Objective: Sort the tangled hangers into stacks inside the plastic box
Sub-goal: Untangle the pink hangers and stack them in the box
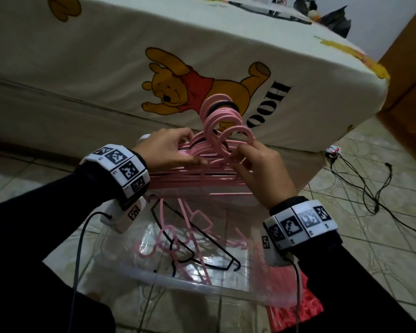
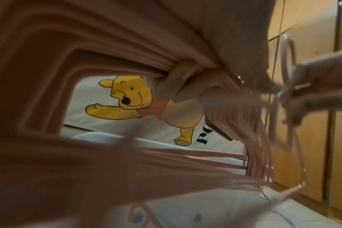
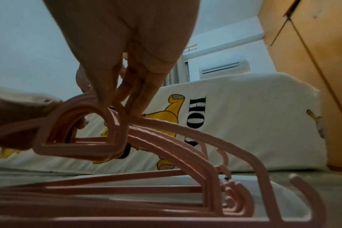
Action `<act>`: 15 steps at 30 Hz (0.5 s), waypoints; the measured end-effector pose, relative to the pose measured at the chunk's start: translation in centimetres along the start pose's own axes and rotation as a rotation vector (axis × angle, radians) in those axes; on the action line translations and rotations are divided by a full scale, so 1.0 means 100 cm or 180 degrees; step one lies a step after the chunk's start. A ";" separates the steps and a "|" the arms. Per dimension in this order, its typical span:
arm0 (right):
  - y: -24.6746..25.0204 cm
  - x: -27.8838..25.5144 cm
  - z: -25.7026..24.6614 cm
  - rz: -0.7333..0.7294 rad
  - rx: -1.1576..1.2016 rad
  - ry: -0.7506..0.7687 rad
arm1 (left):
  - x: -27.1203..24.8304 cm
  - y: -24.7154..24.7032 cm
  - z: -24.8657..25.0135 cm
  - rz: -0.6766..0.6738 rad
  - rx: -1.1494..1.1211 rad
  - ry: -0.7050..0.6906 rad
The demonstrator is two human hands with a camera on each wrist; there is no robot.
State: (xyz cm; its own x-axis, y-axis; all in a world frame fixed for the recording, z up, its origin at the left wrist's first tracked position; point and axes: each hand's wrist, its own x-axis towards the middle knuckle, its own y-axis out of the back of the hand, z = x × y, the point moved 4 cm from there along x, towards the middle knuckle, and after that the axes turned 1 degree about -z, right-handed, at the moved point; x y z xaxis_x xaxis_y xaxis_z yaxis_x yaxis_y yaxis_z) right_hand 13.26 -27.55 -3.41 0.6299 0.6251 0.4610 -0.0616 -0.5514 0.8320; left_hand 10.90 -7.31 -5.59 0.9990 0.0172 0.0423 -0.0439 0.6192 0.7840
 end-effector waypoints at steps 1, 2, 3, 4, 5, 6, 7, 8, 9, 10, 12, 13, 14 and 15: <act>0.001 0.001 0.000 0.0070 0.0072 -0.0027 | 0.000 -0.001 0.000 0.0017 -0.0006 -0.0015; 0.001 0.003 0.001 0.0125 0.0118 -0.0054 | 0.000 -0.002 0.001 0.0044 -0.0017 -0.0047; 0.002 0.004 0.000 0.0176 0.0138 -0.0072 | 0.001 -0.003 0.002 0.0080 -0.0042 -0.0084; 0.002 0.005 0.000 0.0226 0.0141 -0.0076 | 0.001 -0.004 0.004 0.0121 -0.0078 -0.0108; 0.002 0.006 0.000 0.0276 0.0128 -0.0064 | 0.001 -0.005 0.005 0.0166 -0.0104 -0.0113; 0.002 0.007 -0.001 0.0322 0.0107 -0.0048 | 0.000 -0.006 0.006 0.0213 -0.0103 -0.0110; 0.002 0.007 -0.002 0.0359 0.0077 -0.0032 | -0.001 -0.006 0.007 0.0251 -0.0088 -0.0096; 0.001 0.008 -0.003 0.0388 0.0052 -0.0015 | -0.001 -0.006 0.008 0.0270 -0.0088 -0.0072; 0.000 0.009 -0.003 0.0413 0.0034 -0.0004 | -0.001 -0.006 0.008 0.0259 -0.0113 -0.0045; -0.001 0.009 -0.004 0.0439 0.0019 -0.0004 | 0.000 -0.006 0.008 0.0224 -0.0145 -0.0029; -0.003 0.010 -0.004 0.0521 -0.0007 -0.0040 | 0.001 -0.007 0.009 0.0097 -0.0139 -0.0031; -0.003 0.010 -0.004 0.0562 -0.0011 -0.0069 | 0.001 -0.008 0.009 0.0031 -0.0091 -0.0049; -0.004 0.011 -0.004 0.0585 -0.0002 -0.0092 | 0.002 -0.008 0.009 -0.0023 -0.0036 -0.0072; -0.004 0.012 -0.003 0.0575 0.0007 -0.0098 | 0.002 -0.008 0.009 -0.0058 0.0001 -0.0094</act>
State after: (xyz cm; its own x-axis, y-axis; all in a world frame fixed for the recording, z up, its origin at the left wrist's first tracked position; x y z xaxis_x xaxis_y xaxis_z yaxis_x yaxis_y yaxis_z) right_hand 13.79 -26.44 -3.14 0.6321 0.4987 0.5931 -0.1742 -0.6543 0.7359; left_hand 11.13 -8.46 -5.65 0.9988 -0.0174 0.0462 -0.0256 0.6190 0.7850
